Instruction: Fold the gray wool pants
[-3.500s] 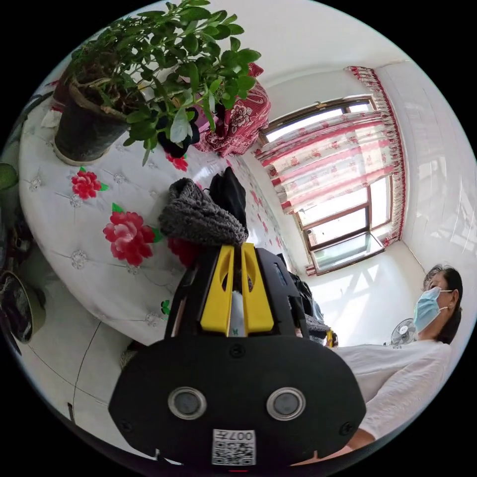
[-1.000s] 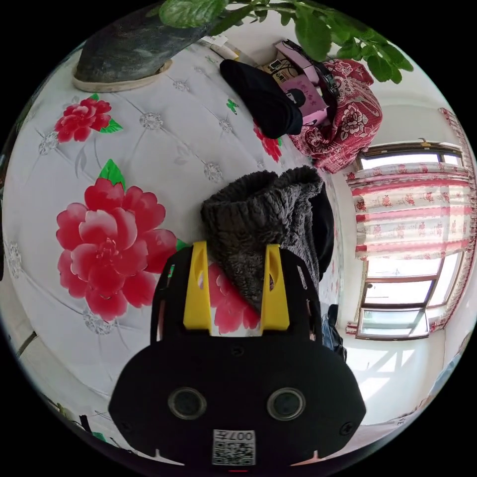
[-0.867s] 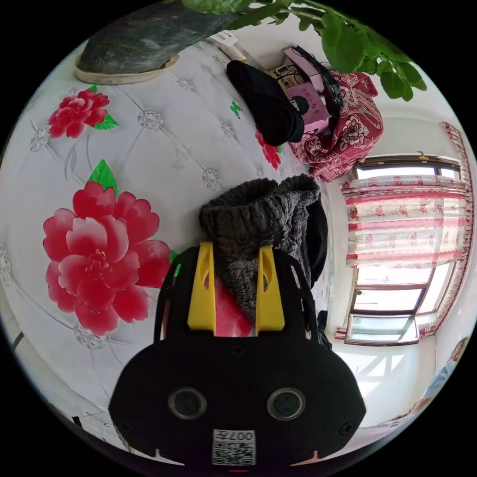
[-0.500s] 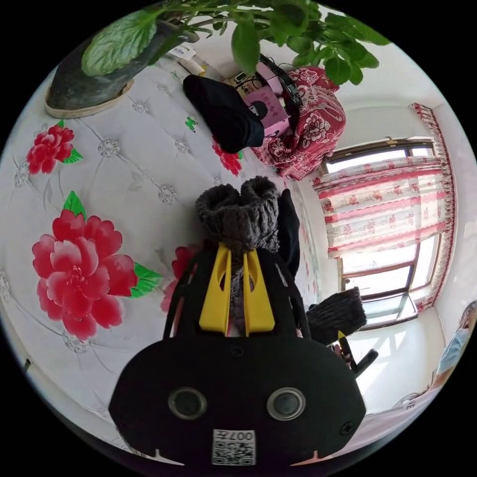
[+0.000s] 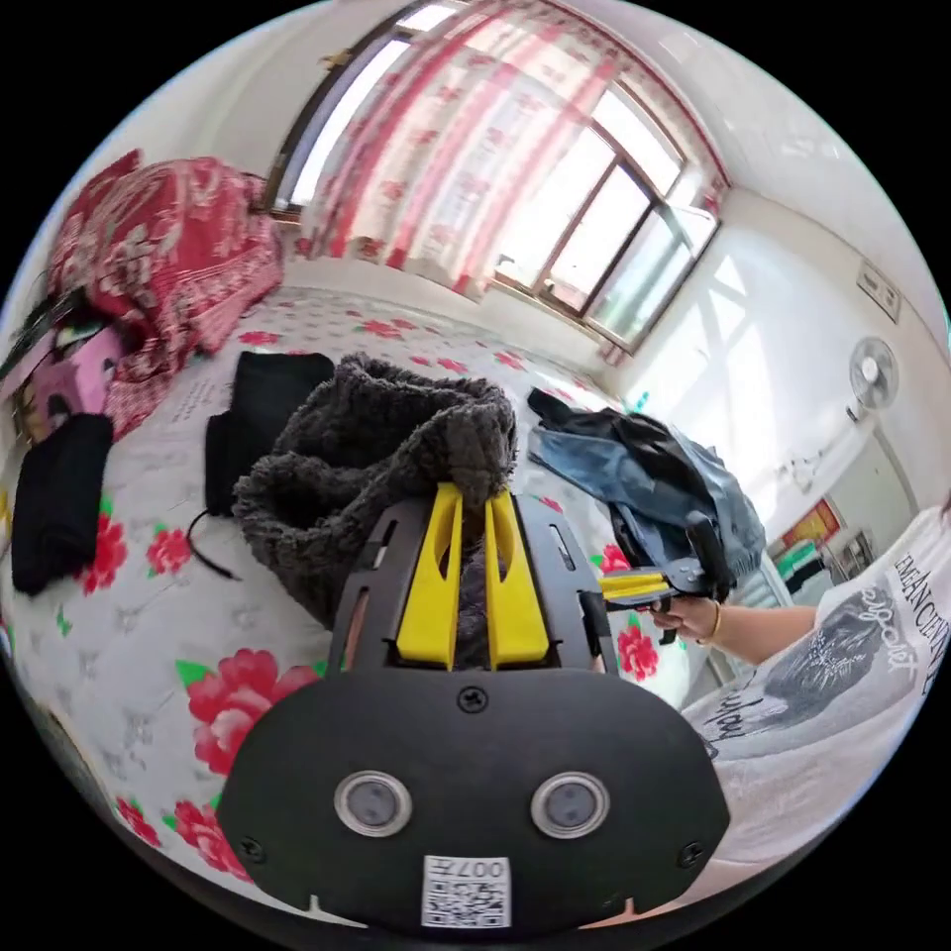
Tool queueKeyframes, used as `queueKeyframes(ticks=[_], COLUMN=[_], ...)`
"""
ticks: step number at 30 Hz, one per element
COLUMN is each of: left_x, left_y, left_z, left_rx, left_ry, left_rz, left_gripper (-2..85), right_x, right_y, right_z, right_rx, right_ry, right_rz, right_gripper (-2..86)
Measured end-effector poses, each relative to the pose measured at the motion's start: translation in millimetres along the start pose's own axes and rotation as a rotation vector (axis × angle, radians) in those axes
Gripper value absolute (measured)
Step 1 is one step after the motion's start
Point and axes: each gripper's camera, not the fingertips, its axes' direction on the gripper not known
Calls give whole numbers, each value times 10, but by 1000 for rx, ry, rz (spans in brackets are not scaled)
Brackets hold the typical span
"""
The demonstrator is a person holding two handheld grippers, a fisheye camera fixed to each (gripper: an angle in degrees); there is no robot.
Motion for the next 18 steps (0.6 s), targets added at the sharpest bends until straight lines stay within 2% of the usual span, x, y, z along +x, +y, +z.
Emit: queueKeyframes(ticks=[4,6,7,10,14,18], left_x=[665,816,824,752,214,-508], left_y=[-23,291,372,657,815,940], left_z=[1244,1875,1929,1657,785,451], left_rx=[-271,-479,-496,-405,-195,-193], left_ry=[199,185,176,143,90,-97], left_rz=[135,128,119,82,-65,-230], left_gripper=[111,111,108,88,100,127], right_x=[274,428,458,593,857,1126], right_y=[214,265,265,195,-60,-404], right_z=[-197,-284,-307,-393,-333,-76], right_rx=[115,177,191,226,207,161], right_ry=[4,-47,-55,-57,-54,-53], right_rz=[177,281,299,335,362,425], right_gripper=[80,87,88,97,107,114])
